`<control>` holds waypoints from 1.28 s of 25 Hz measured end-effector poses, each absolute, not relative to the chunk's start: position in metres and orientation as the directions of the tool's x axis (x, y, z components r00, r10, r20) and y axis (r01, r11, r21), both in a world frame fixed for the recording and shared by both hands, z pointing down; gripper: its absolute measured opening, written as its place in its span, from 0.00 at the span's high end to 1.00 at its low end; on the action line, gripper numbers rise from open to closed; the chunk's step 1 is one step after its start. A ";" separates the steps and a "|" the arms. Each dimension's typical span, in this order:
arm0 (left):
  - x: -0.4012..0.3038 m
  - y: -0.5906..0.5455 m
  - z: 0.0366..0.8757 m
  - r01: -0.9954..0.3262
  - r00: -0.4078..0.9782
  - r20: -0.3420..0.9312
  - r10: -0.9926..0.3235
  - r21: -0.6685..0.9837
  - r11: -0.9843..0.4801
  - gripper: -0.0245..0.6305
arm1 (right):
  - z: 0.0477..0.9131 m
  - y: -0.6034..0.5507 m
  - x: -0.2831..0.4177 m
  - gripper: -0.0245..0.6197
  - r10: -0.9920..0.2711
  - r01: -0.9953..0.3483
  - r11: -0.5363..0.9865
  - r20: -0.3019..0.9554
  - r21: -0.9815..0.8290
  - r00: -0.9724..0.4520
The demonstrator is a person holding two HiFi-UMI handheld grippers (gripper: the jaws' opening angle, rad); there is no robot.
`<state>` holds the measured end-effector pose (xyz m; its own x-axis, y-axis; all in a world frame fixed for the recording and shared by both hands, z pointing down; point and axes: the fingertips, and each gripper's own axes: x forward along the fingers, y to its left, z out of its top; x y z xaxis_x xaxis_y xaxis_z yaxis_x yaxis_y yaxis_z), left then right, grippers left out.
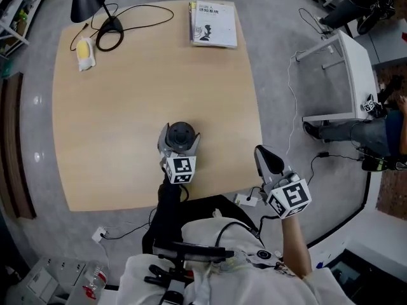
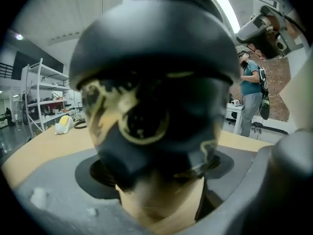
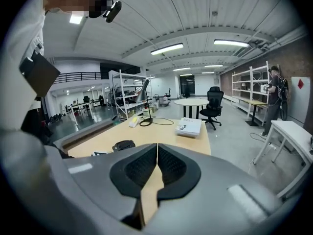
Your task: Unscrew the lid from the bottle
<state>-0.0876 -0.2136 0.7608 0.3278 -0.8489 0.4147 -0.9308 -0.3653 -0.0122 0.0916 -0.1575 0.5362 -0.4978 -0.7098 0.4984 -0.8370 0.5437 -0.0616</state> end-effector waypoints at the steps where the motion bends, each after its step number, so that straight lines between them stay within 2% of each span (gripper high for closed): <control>1: -0.086 -0.216 0.759 -0.932 0.324 0.408 -0.854 -0.017 -0.362 0.22 | 0.540 -0.161 0.090 0.95 -0.702 -0.835 0.547 0.512 -0.057 -0.495; 3: -0.085 -0.220 0.757 -0.932 0.320 0.410 -0.854 -0.024 -0.361 0.29 | 0.545 -0.167 0.086 0.95 -0.691 -0.830 0.555 0.526 -0.052 -0.496; 8: -0.081 -0.222 0.762 -0.922 0.366 0.497 -0.787 0.079 -0.379 0.33 | 0.552 -0.171 0.077 0.95 -0.654 -0.799 0.594 0.526 -0.088 -0.544; 12: -0.068 -0.219 0.733 -0.902 0.427 0.464 -0.776 0.152 -0.405 0.33 | 0.552 -0.182 0.050 0.93 -0.590 -0.723 0.676 0.481 -0.146 -0.649; 13: -0.062 -0.219 0.716 -0.892 0.447 0.436 -0.781 0.158 -0.422 0.33 | 0.545 -0.185 0.035 0.85 -0.551 -0.671 0.729 0.462 -0.139 -0.695; 15: -0.048 -0.219 0.674 -0.866 0.494 0.374 -0.785 0.137 -0.480 0.33 | 0.524 -0.184 -0.002 0.48 -0.423 -0.515 0.849 0.429 -0.121 -0.798; 16: -0.041 -0.217 0.651 -0.850 0.519 0.346 -0.782 0.109 -0.515 0.33 | 0.509 -0.181 -0.020 0.34 -0.345 -0.425 0.898 0.418 -0.115 -0.841; 18: -0.023 -0.210 0.604 -0.810 0.569 0.299 -0.766 0.046 -0.584 0.33 | 0.482 -0.169 -0.045 0.24 -0.198 -0.257 0.963 0.423 -0.086 -0.884; 22: 0.018 -0.181 0.527 -0.723 0.664 0.239 -0.709 -0.039 -0.690 0.33 | 0.442 -0.137 -0.048 0.20 0.010 0.037 0.998 0.461 0.051 -0.888; 23: 0.027 -0.173 0.513 -0.707 0.678 0.233 -0.697 -0.051 -0.705 0.33 | 0.430 -0.127 -0.044 0.24 0.058 0.096 0.993 0.452 0.062 -0.890; 26: 0.051 -0.148 0.481 -0.663 0.717 0.222 -0.660 -0.076 -0.745 0.33 | 0.397 -0.096 -0.022 0.24 0.194 0.245 0.967 0.409 0.074 -0.891; 29: 0.079 -0.114 0.457 -0.545 0.807 0.217 -0.549 -0.085 -0.834 0.33 | 0.373 -0.061 0.003 0.24 0.404 0.471 0.879 0.403 0.079 -0.821; 32: 0.106 -0.076 0.436 -0.400 0.898 0.197 -0.394 -0.010 -0.917 0.33 | 0.351 -0.027 0.025 0.24 0.671 0.710 0.704 0.341 -0.015 -0.658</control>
<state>0.1056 -0.0758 0.4364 0.8979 -0.3939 0.1965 -0.3999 -0.9165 -0.0097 0.0254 -0.0269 0.3512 -0.6583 0.6709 0.3414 0.7100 0.7041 -0.0147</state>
